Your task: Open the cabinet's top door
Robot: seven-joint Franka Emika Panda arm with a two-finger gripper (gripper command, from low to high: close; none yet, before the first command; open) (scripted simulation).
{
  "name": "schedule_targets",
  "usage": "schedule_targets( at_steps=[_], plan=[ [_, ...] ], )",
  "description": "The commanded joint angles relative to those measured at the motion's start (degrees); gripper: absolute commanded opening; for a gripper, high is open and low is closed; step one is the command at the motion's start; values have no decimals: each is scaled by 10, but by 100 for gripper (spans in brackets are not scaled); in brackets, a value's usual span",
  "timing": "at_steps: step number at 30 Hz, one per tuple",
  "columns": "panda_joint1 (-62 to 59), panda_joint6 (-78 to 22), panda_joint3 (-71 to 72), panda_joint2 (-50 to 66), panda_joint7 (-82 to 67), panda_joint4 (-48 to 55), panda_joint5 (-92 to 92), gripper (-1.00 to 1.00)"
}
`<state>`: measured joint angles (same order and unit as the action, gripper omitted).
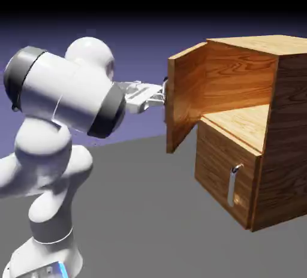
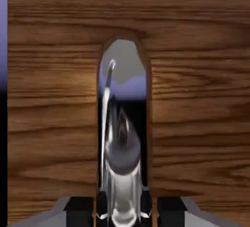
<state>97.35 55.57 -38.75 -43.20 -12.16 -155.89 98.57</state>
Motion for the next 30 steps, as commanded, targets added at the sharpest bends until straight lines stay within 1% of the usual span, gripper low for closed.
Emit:
schedule_targets(
  at_steps=[1,7,15,22,30],
  plan=[
    [13,-10,-1,21,14,15,-24,-100],
    [74,-42,-18,145,80,108,-157,-100],
    [111,-44,-48,311,114,238,-301,-100],
    [106,-42,-64,457,99,356,-406,-100],
    [60,-68,-66,622,49,512,-507,-100]
  ],
)
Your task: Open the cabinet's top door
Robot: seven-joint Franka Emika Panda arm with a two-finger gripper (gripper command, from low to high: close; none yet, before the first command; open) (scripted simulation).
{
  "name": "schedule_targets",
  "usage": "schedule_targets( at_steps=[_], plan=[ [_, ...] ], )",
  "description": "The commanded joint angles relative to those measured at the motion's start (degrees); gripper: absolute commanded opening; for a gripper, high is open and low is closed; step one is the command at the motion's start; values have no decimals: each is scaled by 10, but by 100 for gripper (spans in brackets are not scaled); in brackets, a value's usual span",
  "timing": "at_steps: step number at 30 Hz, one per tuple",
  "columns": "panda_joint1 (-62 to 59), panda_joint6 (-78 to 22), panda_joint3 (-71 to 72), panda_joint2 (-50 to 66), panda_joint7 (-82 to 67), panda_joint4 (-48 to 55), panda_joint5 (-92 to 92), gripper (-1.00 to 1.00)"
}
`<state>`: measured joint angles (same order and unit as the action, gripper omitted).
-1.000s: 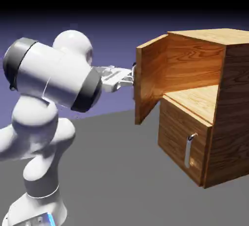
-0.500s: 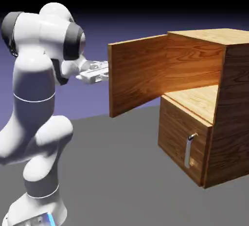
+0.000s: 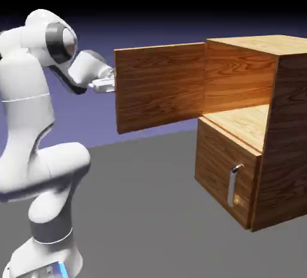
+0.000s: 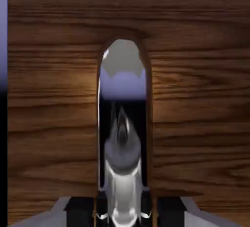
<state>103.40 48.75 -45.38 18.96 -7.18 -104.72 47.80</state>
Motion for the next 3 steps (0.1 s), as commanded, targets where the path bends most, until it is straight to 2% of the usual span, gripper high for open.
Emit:
schedule_targets(
  at_steps=[1,2,3],
  plan=[
    [-8,-6,0,19,-8,21,-10,-100],
    [-9,-6,1,22,-9,23,-11,-100],
    [-9,-6,1,22,-9,23,-11,100]
  ],
)
